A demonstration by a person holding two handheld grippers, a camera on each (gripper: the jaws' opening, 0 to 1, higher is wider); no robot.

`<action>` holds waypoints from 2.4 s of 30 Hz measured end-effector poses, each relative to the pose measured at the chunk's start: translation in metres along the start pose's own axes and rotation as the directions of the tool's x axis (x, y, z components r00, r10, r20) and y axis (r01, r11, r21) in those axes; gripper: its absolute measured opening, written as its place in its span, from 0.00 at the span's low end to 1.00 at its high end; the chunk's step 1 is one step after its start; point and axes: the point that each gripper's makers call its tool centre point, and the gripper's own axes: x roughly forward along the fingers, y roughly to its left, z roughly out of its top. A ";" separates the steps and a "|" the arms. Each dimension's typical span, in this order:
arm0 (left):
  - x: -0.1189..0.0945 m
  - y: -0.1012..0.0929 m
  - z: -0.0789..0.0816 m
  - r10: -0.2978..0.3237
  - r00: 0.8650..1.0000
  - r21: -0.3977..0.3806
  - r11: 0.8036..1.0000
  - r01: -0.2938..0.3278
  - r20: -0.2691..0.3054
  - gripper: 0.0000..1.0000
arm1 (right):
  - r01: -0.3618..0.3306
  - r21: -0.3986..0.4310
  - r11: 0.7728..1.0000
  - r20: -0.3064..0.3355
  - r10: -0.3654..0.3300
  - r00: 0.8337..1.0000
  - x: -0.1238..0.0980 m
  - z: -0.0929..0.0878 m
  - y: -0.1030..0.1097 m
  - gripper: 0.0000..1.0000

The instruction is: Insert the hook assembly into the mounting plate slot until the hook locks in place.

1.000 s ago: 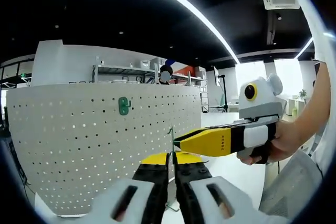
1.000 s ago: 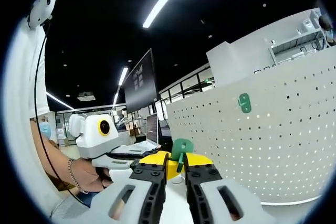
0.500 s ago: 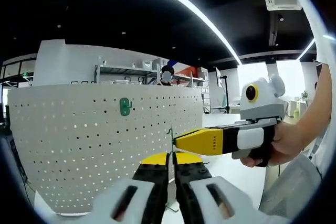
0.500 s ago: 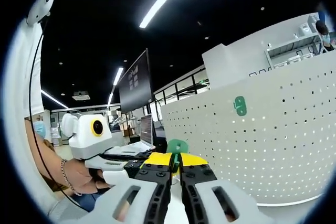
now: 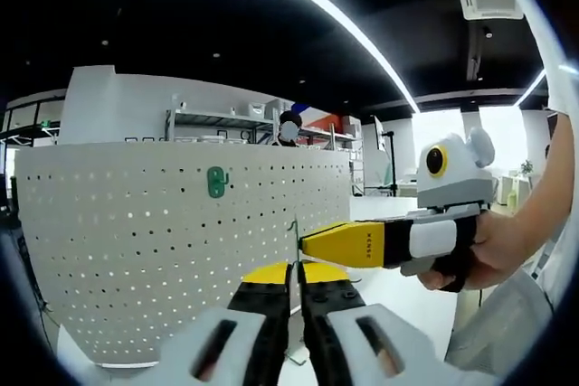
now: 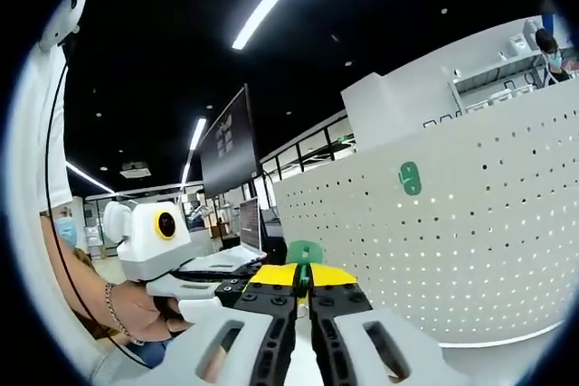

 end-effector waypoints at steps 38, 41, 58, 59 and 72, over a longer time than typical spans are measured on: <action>0.008 -0.004 -0.020 -0.013 0.996 0.029 0.999 0.015 -0.083 0.68 | 0.076 -0.225 0.971 -0.053 -0.090 0.995 -0.001 0.003 -0.007 0.00; 0.008 -0.004 -0.021 -0.013 0.996 0.026 1.000 0.015 -0.085 0.68 | 0.077 -0.241 0.967 -0.061 -0.094 0.994 0.000 0.001 -0.007 0.00; 0.001 -0.003 -0.034 -0.005 0.994 0.013 1.000 0.007 -0.107 0.68 | 0.117 -0.206 0.972 -0.042 -0.128 0.991 -0.001 0.010 -0.023 0.00; 0.000 -0.003 -0.035 -0.005 0.994 0.011 1.000 0.006 -0.108 0.68 | 0.119 -0.207 0.971 -0.040 -0.130 0.991 -0.001 0.011 -0.024 0.00; -0.011 -0.002 -0.057 0.002 0.989 -0.012 1.000 -0.004 -0.150 0.67 | 0.184 -0.208 0.961 -0.013 -0.191 0.982 -0.003 0.026 -0.048 0.00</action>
